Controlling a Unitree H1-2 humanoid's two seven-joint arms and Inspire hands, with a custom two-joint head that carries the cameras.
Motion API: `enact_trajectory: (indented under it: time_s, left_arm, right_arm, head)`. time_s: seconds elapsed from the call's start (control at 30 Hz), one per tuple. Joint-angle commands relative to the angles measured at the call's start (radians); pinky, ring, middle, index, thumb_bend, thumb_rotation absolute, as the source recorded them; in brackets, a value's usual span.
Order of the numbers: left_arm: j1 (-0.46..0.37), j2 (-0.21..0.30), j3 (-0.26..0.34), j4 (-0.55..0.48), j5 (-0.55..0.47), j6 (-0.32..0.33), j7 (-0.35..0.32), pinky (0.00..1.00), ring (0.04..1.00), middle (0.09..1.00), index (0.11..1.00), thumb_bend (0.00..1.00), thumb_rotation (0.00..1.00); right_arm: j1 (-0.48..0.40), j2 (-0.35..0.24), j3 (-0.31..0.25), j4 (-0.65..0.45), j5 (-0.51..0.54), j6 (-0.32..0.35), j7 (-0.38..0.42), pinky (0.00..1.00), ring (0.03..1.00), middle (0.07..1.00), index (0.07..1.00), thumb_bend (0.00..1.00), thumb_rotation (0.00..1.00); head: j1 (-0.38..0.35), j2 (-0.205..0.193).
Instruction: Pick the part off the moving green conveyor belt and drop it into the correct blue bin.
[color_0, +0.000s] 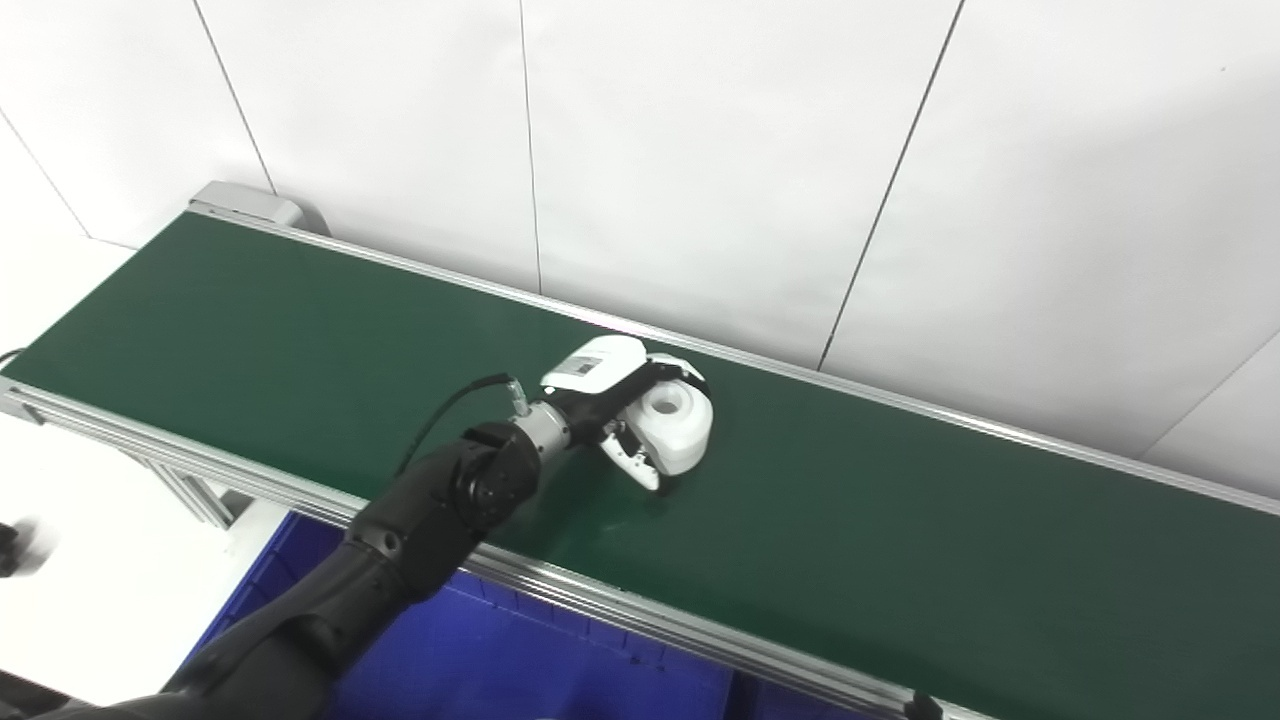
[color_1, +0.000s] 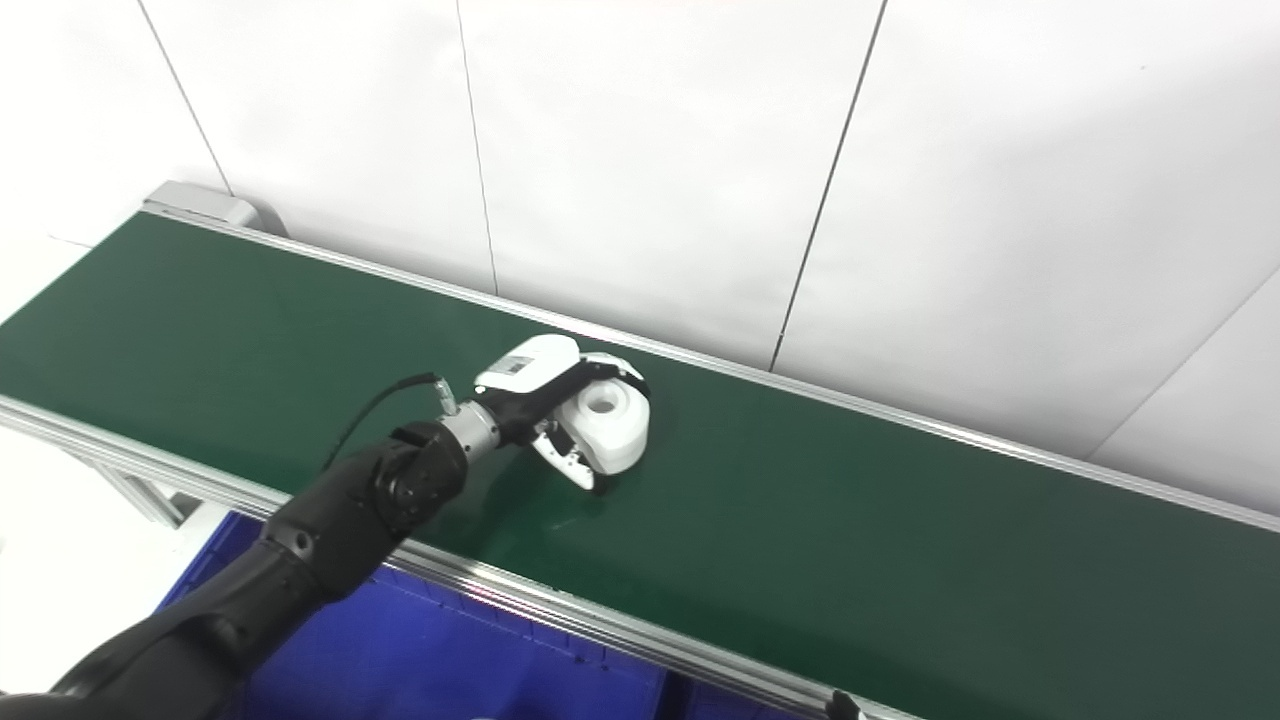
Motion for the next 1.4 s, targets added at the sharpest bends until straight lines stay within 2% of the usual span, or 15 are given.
enact_trajectory:
  time_s: [0.0,0.13,0.27,0.43,0.6,0.77,0.87,0.97,1.0,1.1,1.17,1.37]
  left_arm:
    - [-0.035,-0.015,0.016,0.002,-0.053,-0.065,0.040,0.46,0.434,0.504,0.577,0.50,0.00]
    - [-0.022,-0.043,0.037,0.002,-0.118,-0.092,0.036,0.43,0.414,0.484,0.552,0.49,0.00]
    - [-0.022,-0.063,0.058,0.032,-0.176,-0.154,0.052,0.42,0.412,0.484,0.548,0.49,0.00]
    - [-0.008,-0.066,0.078,0.008,-0.207,-0.151,0.041,0.42,0.414,0.487,0.548,0.49,0.00]
    - [0.046,-0.052,0.103,-0.107,-0.259,-0.132,0.001,0.42,0.414,0.494,0.545,0.49,0.00]
    - [0.174,-0.009,0.124,-0.323,-0.311,-0.101,-0.066,0.42,0.410,0.499,0.549,0.49,0.00]
    - [0.240,0.010,0.128,-0.417,-0.314,-0.095,-0.087,0.42,0.412,0.503,0.546,0.49,0.00]
    - [0.296,0.027,0.130,-0.472,-0.325,-0.117,-0.100,0.43,0.415,0.498,0.548,0.49,0.00]
    - [0.311,0.030,0.131,-0.488,-0.332,-0.114,-0.106,0.43,0.415,0.497,0.547,0.49,0.00]
    - [0.354,0.037,0.133,-0.525,-0.336,-0.110,-0.121,0.43,0.417,0.496,0.545,0.49,0.00]
    - [0.392,0.046,0.131,-0.557,-0.335,-0.098,-0.137,0.43,0.416,0.496,0.546,0.49,0.00]
    - [0.484,0.062,0.123,-0.585,-0.321,-0.113,-0.160,0.45,0.431,0.495,0.535,0.50,0.00]
  right_arm:
    - [0.011,-0.001,0.000,-0.035,0.010,-0.050,0.001,0.81,0.893,0.937,0.967,0.86,0.49]
    - [0.010,0.001,0.000,-0.036,0.007,-0.052,-0.002,0.81,0.895,0.938,0.968,0.85,0.49]
    - [0.008,0.006,-0.002,-0.031,0.005,-0.053,-0.007,0.80,0.889,0.933,0.960,0.86,0.50]
    - [0.009,0.007,-0.001,-0.034,0.002,-0.056,-0.007,0.81,0.894,0.937,0.967,0.86,0.51]
    - [0.016,0.012,0.002,-0.054,-0.002,-0.049,-0.006,0.81,0.894,0.942,0.974,0.85,0.52]
    - [0.036,0.015,-0.002,-0.103,-0.004,-0.014,0.001,0.81,0.891,0.934,0.965,0.86,0.53]
    - [0.045,0.011,-0.005,-0.126,-0.006,-0.005,0.005,0.81,0.889,0.933,0.965,0.86,0.54]
    - [0.051,0.009,-0.007,-0.139,0.000,-0.002,0.009,0.81,0.887,0.934,0.965,0.85,0.54]
    - [0.053,0.008,-0.007,-0.146,0.000,0.002,0.010,0.81,0.888,0.935,0.966,0.84,0.54]
    - [0.059,0.007,-0.006,-0.166,-0.006,0.014,0.015,0.84,0.901,0.945,0.980,0.82,0.56]
    - [0.061,0.011,-0.003,-0.185,-0.010,0.030,0.018,0.85,0.910,0.952,0.989,0.81,0.57]
    - [0.061,0.033,-0.001,-0.230,-0.030,0.090,0.022,0.89,0.932,0.971,1.000,0.78,0.61]
  head:
    - [0.000,0.002]
    - [0.001,0.003]
    - [-0.001,0.005]
    - [-0.012,0.022]
    - [-0.041,0.053]
    - [-0.088,0.105]
    - [-0.114,0.138]
    - [-0.128,0.164]
    - [-0.135,0.185]
    - [-0.144,0.208]
    - [-0.153,0.237]
    - [-0.154,0.267]
